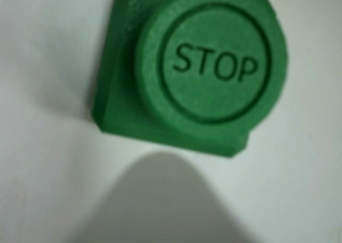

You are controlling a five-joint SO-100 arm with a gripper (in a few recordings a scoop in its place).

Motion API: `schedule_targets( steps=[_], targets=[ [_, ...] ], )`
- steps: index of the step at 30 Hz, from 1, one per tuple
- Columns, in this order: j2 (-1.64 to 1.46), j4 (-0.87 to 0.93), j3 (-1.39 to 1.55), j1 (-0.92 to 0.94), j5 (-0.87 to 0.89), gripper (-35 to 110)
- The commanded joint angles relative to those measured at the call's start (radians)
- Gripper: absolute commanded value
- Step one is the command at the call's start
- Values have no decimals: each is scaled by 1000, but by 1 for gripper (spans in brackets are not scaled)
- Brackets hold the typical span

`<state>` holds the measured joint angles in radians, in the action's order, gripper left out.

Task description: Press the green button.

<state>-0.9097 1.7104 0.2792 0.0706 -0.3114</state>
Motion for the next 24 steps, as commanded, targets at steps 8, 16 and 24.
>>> schedule_targets(
  steps=[8, 16, 24],
  targets=[
    [123, 11, -299, 17, -32, 0],
    [181, 11, -321, 18, -32, 0],
    [212, 11, -334, 28, -32, 0]
  ],
)
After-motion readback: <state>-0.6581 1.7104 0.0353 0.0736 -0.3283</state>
